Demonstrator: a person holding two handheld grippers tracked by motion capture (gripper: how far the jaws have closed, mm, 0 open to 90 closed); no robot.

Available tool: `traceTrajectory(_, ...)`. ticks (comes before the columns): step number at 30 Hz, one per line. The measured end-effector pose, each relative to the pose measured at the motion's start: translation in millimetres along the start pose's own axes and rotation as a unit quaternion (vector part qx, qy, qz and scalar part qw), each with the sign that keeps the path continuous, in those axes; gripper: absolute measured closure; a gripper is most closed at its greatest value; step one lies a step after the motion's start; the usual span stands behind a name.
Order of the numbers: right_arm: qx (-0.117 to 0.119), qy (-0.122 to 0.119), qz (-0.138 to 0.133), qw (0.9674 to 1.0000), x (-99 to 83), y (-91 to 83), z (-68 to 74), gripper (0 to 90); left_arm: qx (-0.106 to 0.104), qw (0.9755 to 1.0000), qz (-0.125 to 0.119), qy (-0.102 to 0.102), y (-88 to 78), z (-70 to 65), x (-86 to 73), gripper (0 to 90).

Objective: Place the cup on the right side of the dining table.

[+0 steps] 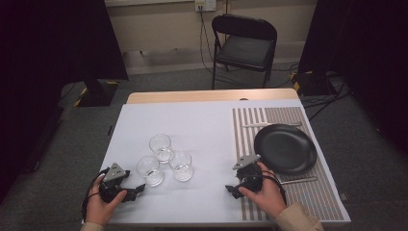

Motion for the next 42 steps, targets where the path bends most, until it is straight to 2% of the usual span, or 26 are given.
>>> traceTrajectory(9, 0.01, -0.013, 0.025, 0.9996, 4.5, -6.2, -2.9, 14.4, -0.001, 1.0, 0.0, 0.0, 0.0, 0.1, 0.0, 14.9)
traceTrajectory(14, 0.018, -0.013, 0.023, 0.9995, 8.2, -9.1, -5.5, 14.5, -0.002, 1.0, -0.001, -0.002, 0.2, -0.1, 0.0, 14.9)
traceTrajectory(15, 0.026, -0.015, 0.025, 0.9993, 9.5, -9.6, -5.8, 14.5, -0.002, 1.0, -0.001, -0.002, 0.2, -0.1, 0.0, 14.9)
traceTrajectory(22, 0.031, -0.019, 0.025, 0.999, 17.2, -12.8, -7.9, 15.1, -0.002, 1.0, -0.001, -0.002, 0.2, -0.1, 0.0, 14.9)
traceTrajectory(24, 0.026, -0.022, 0.027, 0.9991, 18.9, -13.1, -9.2, 15.1, -0.002, 1.0, -0.001, -0.001, 0.1, 0.0, 0.0, 14.9)
traceTrajectory(37, 0.039, -0.03, 0.025, 0.9985, 31.6, -15.8, -9.7, 14.7, -0.002, 1.0, -0.001, -0.001, 0.1, 0.0, -0.1, 14.9)
traceTrajectory(42, 0.037, -0.036, 0.025, 0.9983, 35.0, -17.0, -8.4, 14.7, -0.003, 1.0, -0.001, -0.001, 0.1, 0.0, 0.0, 14.9)
Point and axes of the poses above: each handheld gripper's, and its own axes: y roughly forward along the jaws, x roughly out of its top, z roughly to its left, the point moved 5 cm from there along y, roughly forward along the jaws, and after that the axes turned 14 degrees about z, right-handed, at the moved point
